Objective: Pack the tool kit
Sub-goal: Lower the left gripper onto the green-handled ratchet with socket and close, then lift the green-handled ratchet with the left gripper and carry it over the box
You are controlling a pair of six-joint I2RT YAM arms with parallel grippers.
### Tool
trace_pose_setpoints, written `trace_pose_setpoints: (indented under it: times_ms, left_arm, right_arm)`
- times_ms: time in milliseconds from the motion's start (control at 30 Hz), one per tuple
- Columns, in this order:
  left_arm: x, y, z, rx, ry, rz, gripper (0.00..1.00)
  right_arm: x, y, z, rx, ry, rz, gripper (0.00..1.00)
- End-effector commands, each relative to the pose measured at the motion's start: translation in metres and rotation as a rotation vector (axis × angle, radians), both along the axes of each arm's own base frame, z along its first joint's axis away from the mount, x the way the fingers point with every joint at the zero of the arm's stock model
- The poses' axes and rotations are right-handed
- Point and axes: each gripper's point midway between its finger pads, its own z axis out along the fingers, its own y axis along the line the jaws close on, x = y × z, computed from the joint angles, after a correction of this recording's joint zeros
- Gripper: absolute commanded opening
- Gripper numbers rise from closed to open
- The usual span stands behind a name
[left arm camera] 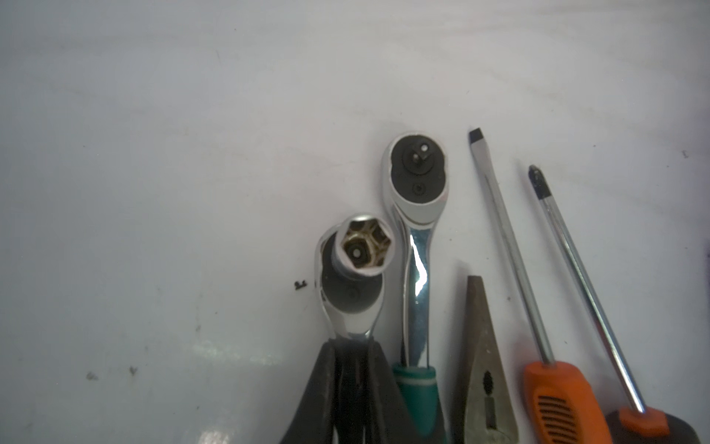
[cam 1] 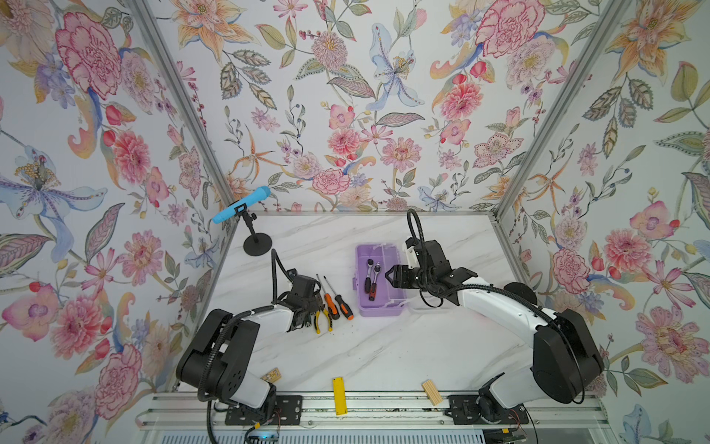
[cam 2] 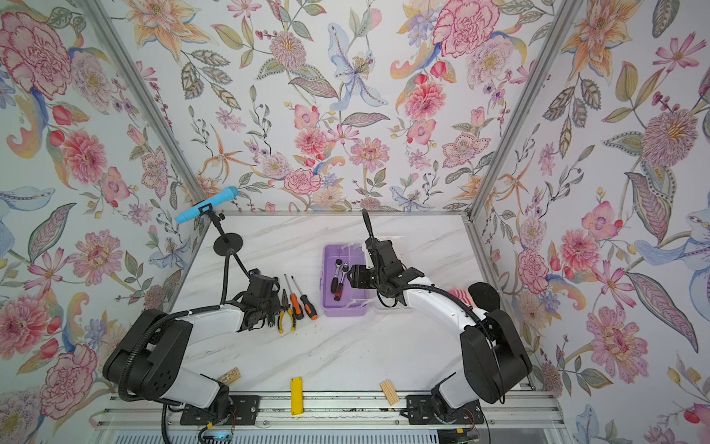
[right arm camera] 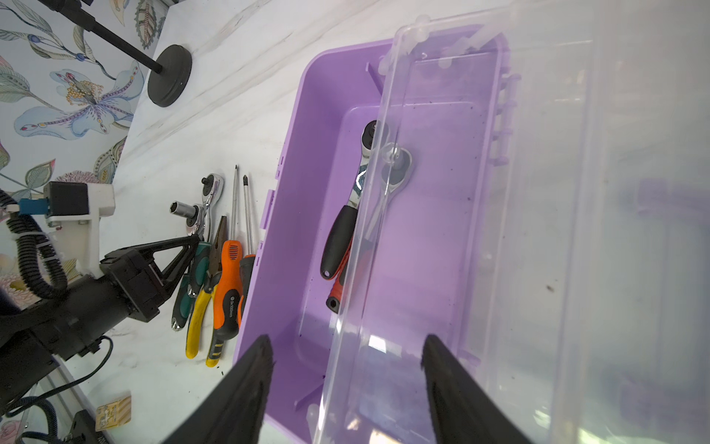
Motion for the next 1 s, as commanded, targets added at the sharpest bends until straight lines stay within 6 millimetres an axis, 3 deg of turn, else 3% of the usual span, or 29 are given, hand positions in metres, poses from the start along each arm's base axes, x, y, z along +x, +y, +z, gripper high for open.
trace_pose_setpoints:
  times_ms: [0,200,300,433,567,733,767,967]
  left_arm:
    - [-0.002,0.005,0.007,0.037,0.033,-0.023,0.0]
    - [0.009,-0.004,0.049,0.01,-0.037,-0.056,0.0]
    - [0.016,-0.02,0.08,-0.056,-0.1,-0.079,0.0]
    - [0.027,-0.061,0.126,-0.119,-0.195,-0.146,0.0]
    - [0.038,-0.122,0.16,-0.175,-0.258,-0.249,0.0]
    - [0.054,-0.186,0.173,-0.242,-0.288,-0.347,0.0]
    - [0.059,-0.197,0.16,-0.235,-0.264,-0.362,0.0]
    - [0.077,-0.237,0.138,-0.254,-0.239,-0.411,0.0]
  right_arm:
    - [0.002,-0.001,-0.008,-0.004,0.03,-0.011,0.64]
    - [0.004,0.0,-0.003,0.014,0.027,-0.008,0.64]
    - [0.005,0.001,0.0,0.02,0.023,-0.007,0.64]
    - [0.007,-0.002,0.007,0.035,0.014,-0.02,0.64]
    - [0.009,-0.009,0.019,0.056,-0.018,-0.044,0.64]
    - [0.008,-0.018,0.031,0.075,-0.044,-0.063,0.64]
    - [0.008,-0.02,0.031,0.074,-0.047,-0.066,0.64]
    - [0.008,-0.034,0.028,0.074,-0.046,-0.093,0.64]
